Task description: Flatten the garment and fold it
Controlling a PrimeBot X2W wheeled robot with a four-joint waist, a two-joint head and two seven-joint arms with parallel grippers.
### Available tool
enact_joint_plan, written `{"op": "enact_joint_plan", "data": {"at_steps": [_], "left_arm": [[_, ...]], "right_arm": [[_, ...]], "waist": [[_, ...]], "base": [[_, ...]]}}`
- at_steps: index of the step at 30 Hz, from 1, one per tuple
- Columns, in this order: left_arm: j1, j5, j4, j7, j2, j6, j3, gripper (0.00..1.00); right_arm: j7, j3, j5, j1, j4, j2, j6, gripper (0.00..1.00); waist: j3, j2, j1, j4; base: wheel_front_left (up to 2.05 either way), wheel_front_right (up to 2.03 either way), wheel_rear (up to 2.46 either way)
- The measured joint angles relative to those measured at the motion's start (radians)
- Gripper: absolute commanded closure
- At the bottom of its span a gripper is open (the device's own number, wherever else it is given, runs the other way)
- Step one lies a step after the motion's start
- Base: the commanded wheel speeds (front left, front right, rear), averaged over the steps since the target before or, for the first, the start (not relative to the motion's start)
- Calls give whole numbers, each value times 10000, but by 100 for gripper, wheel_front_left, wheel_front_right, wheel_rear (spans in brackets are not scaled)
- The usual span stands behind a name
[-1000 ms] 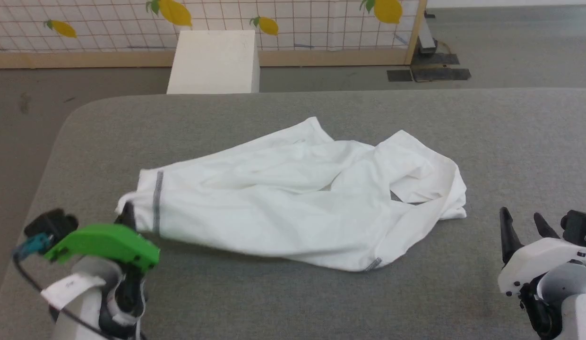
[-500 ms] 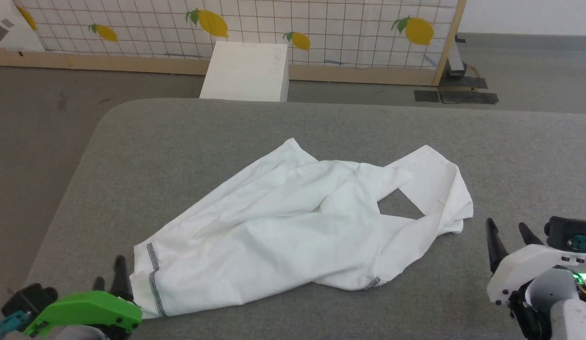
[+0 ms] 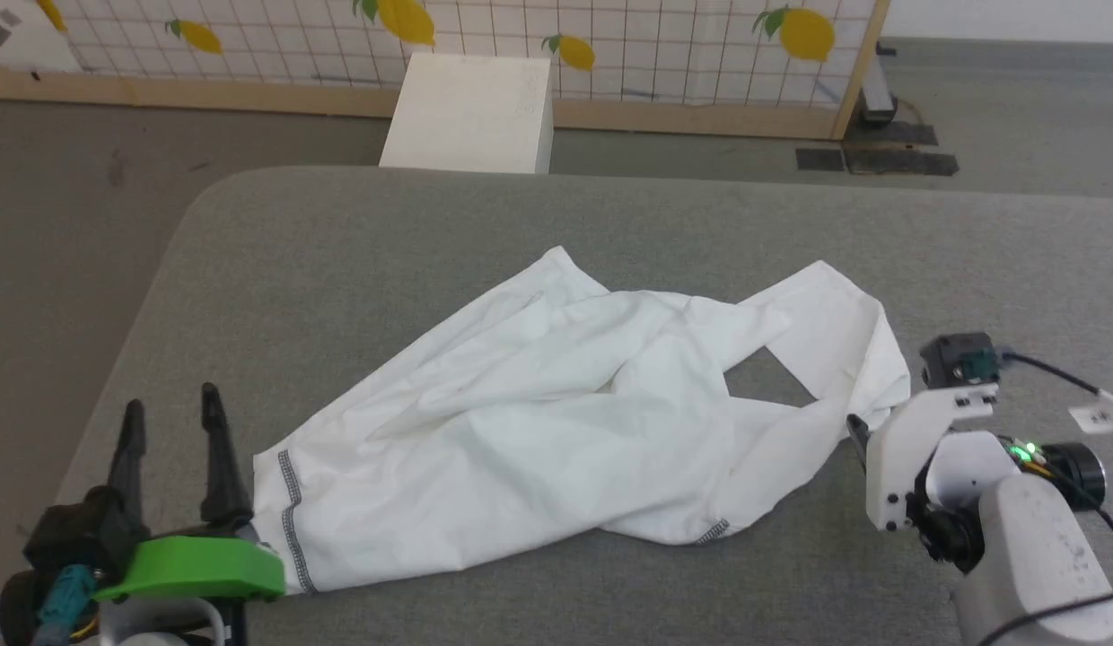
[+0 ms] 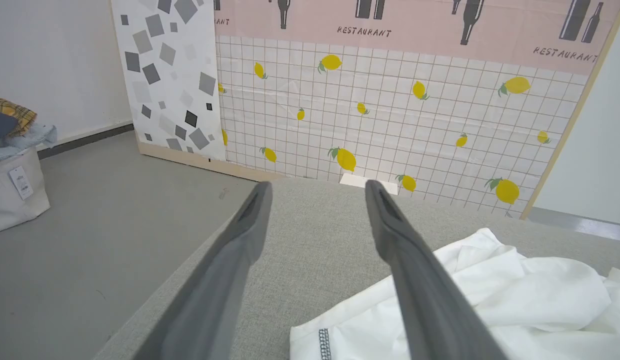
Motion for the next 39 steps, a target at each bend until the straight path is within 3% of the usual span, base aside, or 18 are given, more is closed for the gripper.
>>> {"op": "enact_joint_plan", "data": {"at_steps": [7, 9, 10, 15, 22, 27, 32, 33, 34, 39], "left_arm": [[-86, 447, -209, -31, -775, -282, -81, 0], [-118, 489, -176, -31, -911, -380, -29, 0], [-128, 543, -159, -31, -965, -424, 10, 0], [-157, 633, 6, -31, -1187, -648, 140, 0], [-160, 846, 242, -31, -1438, -978, 249, 0], [-162, 888, 424, -31, -1569, -1147, 244, 0], [-168, 905, 731, -33, -1651, -1292, 244, 0], [-169, 880, 842, -31, -1653, -1296, 236, 0], [-180, 846, 941, -27, -1664, -1325, 207, 0], [-1022, 531, 1289, 899, -1716, -1684, -330, 0]], "right_arm": [[477, 546, -242, -968, 1047, -240, 0, 0], [499, 550, -240, -1085, 1333, -244, 0, 87], [443, 543, -234, -1119, 1409, -255, 0, 100], [-10, -21, 142, -1148, 1402, -332, 0, 100], [-316, -1956, 662, 227, -240, -454, 0, 100], [416, -3703, 556, 1901, -1783, -169, 0, 100], [1296, -4080, 740, 2815, -2383, 140, 0, 100], [1287, -4046, 888, 2823, -2456, 153, 0, 30], [1206, -4025, 1170, 2813, -2452, 146, 0, 0], [96, -3939, 2067, 2765, -2685, 151, -2, 0]], "waist": [[444, 0, 0, 317], [573, 0, 0, 401], [627, 0, 0, 435], [690, 0, 0, 460], [443, 0, 0, 165], [330, 0, 0, -182], [294, 0, 0, -541], [290, 0, 0, -627], [286, 0, 0, -712], [286, 0, 0, -1021]], "base": [[0, 0, 0], [0, 0, 0], [0, 0, 0], [0, 0, 0], [0, 0, 0], [0, 0, 0], [0, 0, 0], [0, 0, 0], [0, 0, 0], [0, 0, 0]]}}
